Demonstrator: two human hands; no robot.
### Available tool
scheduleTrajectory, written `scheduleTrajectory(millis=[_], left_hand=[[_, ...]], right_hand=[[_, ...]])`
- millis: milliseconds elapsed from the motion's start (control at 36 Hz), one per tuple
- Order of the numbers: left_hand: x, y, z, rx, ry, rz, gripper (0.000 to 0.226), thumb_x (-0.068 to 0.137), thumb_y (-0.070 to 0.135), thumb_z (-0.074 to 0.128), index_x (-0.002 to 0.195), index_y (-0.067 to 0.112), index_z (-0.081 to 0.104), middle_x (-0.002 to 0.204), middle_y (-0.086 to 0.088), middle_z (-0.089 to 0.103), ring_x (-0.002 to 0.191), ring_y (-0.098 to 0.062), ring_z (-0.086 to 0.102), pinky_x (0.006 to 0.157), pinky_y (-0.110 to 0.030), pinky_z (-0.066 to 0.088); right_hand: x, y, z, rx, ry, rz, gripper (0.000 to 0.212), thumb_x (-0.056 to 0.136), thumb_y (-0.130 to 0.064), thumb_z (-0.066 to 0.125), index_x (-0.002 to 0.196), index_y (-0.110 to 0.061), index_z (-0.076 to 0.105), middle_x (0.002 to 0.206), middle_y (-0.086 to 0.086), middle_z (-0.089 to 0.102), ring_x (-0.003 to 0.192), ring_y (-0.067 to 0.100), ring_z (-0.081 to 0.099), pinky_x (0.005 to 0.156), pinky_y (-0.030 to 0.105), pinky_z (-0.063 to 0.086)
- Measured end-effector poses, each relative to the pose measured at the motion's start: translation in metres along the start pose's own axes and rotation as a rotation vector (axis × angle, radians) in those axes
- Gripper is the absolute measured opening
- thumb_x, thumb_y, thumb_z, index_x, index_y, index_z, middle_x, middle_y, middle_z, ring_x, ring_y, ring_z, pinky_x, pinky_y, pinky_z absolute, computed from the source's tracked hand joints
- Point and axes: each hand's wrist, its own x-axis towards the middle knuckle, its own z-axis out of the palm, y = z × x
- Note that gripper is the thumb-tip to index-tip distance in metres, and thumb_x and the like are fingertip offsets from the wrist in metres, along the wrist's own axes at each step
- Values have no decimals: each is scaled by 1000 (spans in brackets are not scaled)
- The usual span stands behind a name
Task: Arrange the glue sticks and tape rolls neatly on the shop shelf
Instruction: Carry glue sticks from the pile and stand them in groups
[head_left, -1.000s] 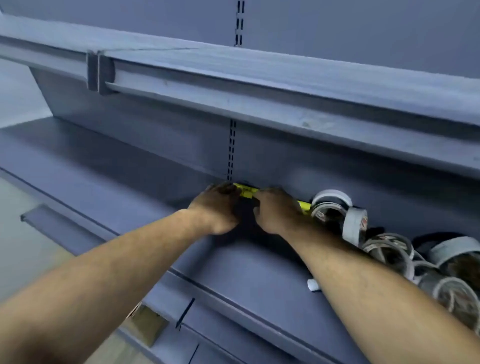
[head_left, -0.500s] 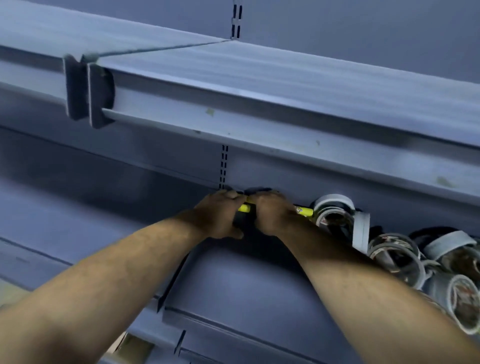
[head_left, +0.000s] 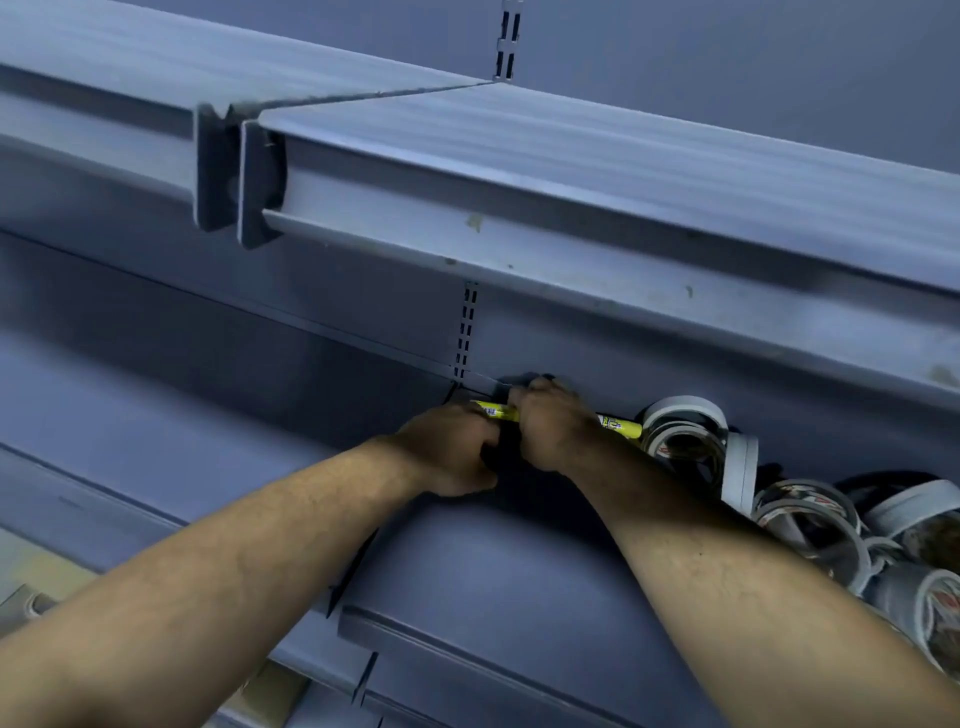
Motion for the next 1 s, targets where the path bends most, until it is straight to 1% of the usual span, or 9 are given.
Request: scheduleTrajectory(millis=[111, 306, 500, 556, 611, 694, 833, 917, 1000], left_hand=[[-6, 3, -10, -12, -141, -2, 13, 78, 27, 64, 90, 25, 65, 99, 5, 61, 91, -17, 58, 78, -33, 54], [-20, 3, -15, -7, -110, -84, 2, 89, 35, 58, 89, 35, 60, 94, 10, 58, 86, -14, 56, 70, -29, 46], [-22, -1, -30, -269, 139, -144, 11, 92, 30, 59, 84, 37, 54, 76, 16, 62, 78, -8, 59, 75, -28, 49], [-20, 2, -33, -401, 193, -125, 12, 90, 23, 61, 86, 33, 57, 73, 15, 62, 73, -5, 58, 72, -25, 48], [-16, 6, -33, -509, 210, -125, 14, 89, 17, 63, 87, 30, 59, 74, 12, 65, 69, -3, 59, 68, -21, 46], [-8, 16, -28, -810, 180, -138, 19, 91, 6, 64, 91, 25, 64, 86, 1, 71, 76, -15, 68, 71, -29, 57], [4, 43, -23, -1013, 95, -97, 21, 96, 1, 60, 97, 21, 66, 98, -3, 71, 88, -18, 69, 70, -28, 56], [10, 63, -25, -1019, 54, -55, 22, 98, 0, 57, 97, 21, 65, 97, -2, 71, 86, -15, 68, 71, -26, 57], [13, 89, -29, -1006, 49, 13, 25, 97, -2, 56, 95, 21, 64, 91, -3, 70, 81, -19, 66, 73, -34, 57]], right_hand=[[-9, -3, -3, -73, -18, -32, 40, 83, -12, 65, 121, -15, 53, 121, 12, 65, 115, 31, 59, 97, 33, 42], [-22, -12, -6, -160, -12, -74, 16, 80, -27, 61, 95, -25, 56, 106, 5, 71, 109, 26, 61, 109, 37, 30], [-31, -6, -21, 299, 103, 46, 26, 86, -22, 66, 112, -23, 72, 113, 5, 62, 103, 26, 62, 75, 23, 39], [-35, -4, -26, 530, 127, 137, 22, 85, -17, 69, 105, -25, 72, 99, 7, 69, 81, 30, 70, 62, 29, 51], [-41, -2, -30, 758, 144, 235, 16, 83, -12, 74, 90, -26, 70, 81, 10, 71, 59, 36, 69, 51, 45, 58], [-53, 6, -30, 966, 197, 300, 20, 79, -9, 79, 78, -25, 67, 79, 8, 72, 55, 33, 65, 60, 58, 59], [-84, 21, -30, 1159, 268, 382, 19, 90, -2, 69, 100, -18, 68, 93, 11, 73, 77, 40, 72, 70, 53, 61], [-104, 35, -29, 1174, 341, 401, 25, 91, -4, 69, 113, -15, 70, 92, 2, 71, 82, 27, 72, 80, 47, 61], [-124, 47, -33, 1142, 387, 403, 26, 90, -8, 72, 113, -20, 69, 88, -7, 69, 75, 8, 68, 71, 34, 60]])
